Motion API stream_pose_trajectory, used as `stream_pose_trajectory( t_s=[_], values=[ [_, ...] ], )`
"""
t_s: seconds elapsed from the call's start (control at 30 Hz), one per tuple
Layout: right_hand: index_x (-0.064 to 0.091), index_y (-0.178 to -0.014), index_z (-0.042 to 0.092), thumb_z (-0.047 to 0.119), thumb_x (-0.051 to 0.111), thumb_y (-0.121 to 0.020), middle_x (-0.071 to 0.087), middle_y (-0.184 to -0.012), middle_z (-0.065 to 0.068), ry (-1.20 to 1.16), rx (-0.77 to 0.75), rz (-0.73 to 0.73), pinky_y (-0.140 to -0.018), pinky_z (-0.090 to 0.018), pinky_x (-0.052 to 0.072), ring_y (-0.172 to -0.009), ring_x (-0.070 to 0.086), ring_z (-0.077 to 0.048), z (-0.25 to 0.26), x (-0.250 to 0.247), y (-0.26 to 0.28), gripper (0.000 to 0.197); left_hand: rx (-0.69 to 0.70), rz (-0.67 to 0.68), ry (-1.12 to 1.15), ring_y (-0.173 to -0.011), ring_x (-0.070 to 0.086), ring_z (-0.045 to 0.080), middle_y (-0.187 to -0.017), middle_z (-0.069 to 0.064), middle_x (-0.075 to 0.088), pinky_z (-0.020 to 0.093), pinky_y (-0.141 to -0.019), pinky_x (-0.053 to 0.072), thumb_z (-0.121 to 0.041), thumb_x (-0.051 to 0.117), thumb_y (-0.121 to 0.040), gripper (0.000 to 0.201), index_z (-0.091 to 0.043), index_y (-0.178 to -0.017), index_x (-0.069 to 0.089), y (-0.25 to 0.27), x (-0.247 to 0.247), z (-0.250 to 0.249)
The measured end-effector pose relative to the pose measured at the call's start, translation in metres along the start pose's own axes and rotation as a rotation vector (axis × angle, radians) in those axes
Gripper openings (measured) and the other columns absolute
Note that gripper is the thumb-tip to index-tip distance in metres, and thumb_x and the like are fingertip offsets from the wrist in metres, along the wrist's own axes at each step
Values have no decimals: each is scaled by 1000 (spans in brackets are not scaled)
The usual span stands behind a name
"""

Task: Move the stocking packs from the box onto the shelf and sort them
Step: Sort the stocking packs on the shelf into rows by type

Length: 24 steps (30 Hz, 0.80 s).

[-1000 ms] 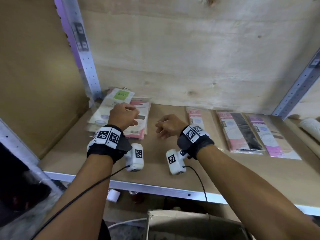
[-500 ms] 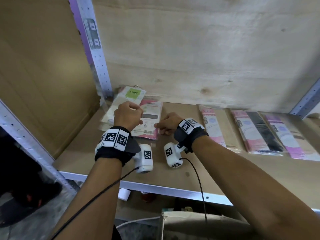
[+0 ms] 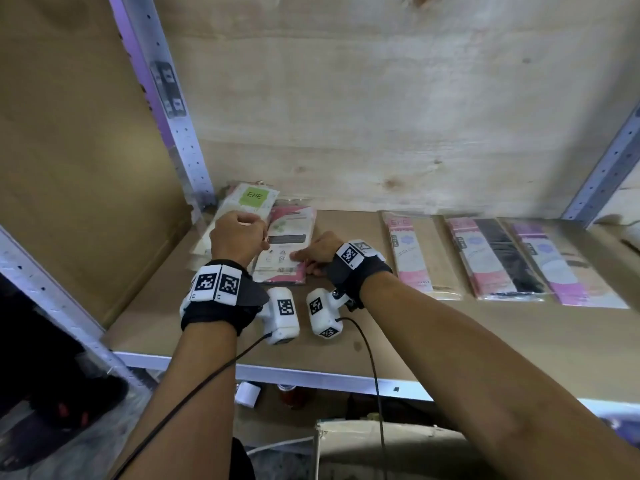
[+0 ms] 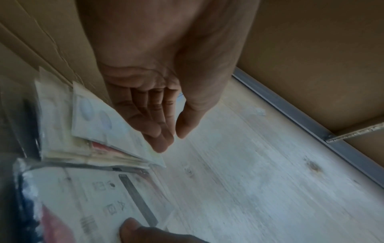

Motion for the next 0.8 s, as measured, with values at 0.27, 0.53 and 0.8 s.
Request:
stream_pose_trajectory(
  t_s=[0.27, 0.53, 0.8],
  values=[
    [54, -79, 9, 3, 74, -84, 65, -90, -16, 43, -227, -111, -57, -27, 49, -81, 63, -26, -9, -92, 58, 22, -157, 282, 127, -72, 73, 22, -94, 5, 72, 40, -82, 63, -37, 72, -88, 25, -16, -100, 68, 15, 64, -13],
    [65, -91, 8, 11, 76, -79, 65, -72, 1, 128, -539, -271, -56, -31, 51, -61, 61, -23, -14, -158, 132, 16, -191, 549, 561, -100, 73, 30, -121, 14, 58, 43, -77, 63, -67, 83, -62, 84, -20, -127, 58, 49, 131, -64],
    [68, -93, 19, 31, 79, -82, 63, -103, 1, 397, -556, -361, -75, -13, 46, -93, 59, -8, -40, -178, 148, 20, -203, 495, 587, -100, 73, 27, -109, 16, 73, 28, -65, 62, -11, 60, -97, 21, -5, -117, 61, 68, 172, -57]
  ],
)
Point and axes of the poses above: each hand's wrist, its own y-axis away from the middle knuckle, its own x-axis out of the palm, z = x × y, the point moved 2 cm from there along -y, towards the middle knuckle
